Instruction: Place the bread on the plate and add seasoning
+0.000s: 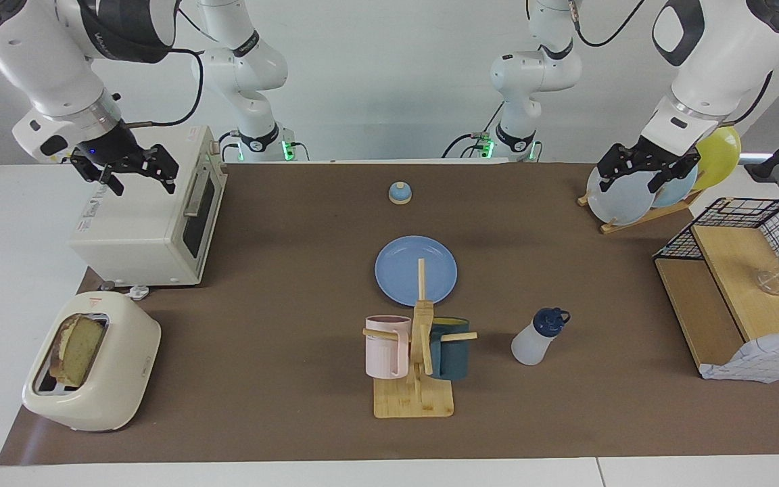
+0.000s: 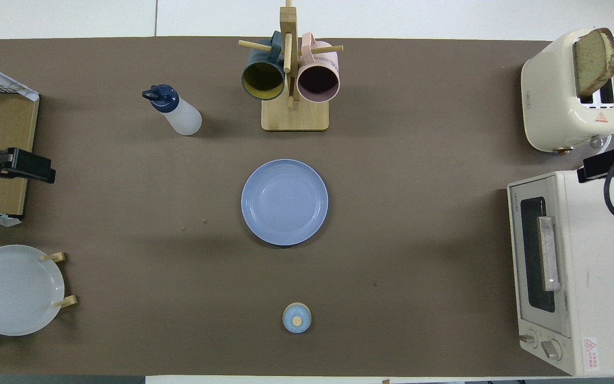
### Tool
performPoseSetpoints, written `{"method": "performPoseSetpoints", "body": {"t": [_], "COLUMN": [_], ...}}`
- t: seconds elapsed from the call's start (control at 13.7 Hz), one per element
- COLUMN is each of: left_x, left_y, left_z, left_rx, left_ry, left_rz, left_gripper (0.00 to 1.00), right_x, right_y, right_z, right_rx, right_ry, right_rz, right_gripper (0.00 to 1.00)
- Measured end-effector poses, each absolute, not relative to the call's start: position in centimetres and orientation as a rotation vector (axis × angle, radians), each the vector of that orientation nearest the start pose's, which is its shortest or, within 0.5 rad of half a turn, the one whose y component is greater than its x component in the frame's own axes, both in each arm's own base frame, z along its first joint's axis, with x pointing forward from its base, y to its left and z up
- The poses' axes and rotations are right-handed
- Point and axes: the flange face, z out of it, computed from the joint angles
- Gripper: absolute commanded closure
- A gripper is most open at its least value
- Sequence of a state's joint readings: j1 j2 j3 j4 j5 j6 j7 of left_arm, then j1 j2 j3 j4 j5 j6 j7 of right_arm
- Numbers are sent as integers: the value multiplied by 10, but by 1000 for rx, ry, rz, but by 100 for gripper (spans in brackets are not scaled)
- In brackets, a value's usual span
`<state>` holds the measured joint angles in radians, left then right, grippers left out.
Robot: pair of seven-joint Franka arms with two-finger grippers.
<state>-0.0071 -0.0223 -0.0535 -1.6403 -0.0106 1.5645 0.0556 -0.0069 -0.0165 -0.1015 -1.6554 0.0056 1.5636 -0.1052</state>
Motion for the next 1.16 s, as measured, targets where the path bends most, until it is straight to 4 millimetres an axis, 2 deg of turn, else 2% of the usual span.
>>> {"method": "performPoseSetpoints", "body": {"t": [0.29,0.44,0.58,0.73,0.95,1.16], "left_x": [549,551,550,550,545,541], "left_y": [-38,-40,-42,-48,-79,-93], "left_z": [598,588,577,563,528,490], "left_rx": [-3145,-3143,-3140,-3135,-3125,-3114], "left_ry": [191,196,200,214,300,333], "left_rz": [13,-54,-126,-209,-306,-425], "left_gripper": [0,0,0,0,0,0], "right_x": [545,560,572,583,602,627], "right_y": [-59,-61,-61,-62,-70,-101], "right_z": [595,603,602,592,573,540], "right_rx": [-3128,-3140,-3141,-3139,-3189,-3243], "right_ry": [5,6,6,2,-121,-162], "right_rz": [79,-122,-284,-415,-575,-699], "right_gripper": [0,0,0,0,0,0]}}
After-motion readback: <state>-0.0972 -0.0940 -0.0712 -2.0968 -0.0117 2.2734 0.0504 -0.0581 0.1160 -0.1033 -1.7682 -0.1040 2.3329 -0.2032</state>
